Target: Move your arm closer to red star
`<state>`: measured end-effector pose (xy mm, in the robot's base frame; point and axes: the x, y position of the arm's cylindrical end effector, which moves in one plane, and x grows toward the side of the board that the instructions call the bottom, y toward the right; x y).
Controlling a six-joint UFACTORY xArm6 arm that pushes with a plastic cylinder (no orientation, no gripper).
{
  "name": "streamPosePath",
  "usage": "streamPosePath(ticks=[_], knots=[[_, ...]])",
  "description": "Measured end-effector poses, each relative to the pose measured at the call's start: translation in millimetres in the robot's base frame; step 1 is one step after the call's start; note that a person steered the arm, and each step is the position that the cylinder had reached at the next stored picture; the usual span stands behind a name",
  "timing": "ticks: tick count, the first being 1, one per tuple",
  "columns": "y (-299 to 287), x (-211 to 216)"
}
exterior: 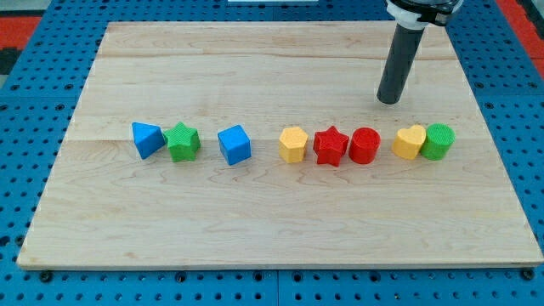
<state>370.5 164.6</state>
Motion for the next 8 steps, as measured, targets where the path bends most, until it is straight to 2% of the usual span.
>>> streamPosePath(ticks=[1, 2, 3, 4, 5, 8], knots=[[0.0, -8.0], [45.5, -12.1], [119.5, -7.8], [96.4, 57.9], [67.3, 66.0], [69.4, 70.5]])
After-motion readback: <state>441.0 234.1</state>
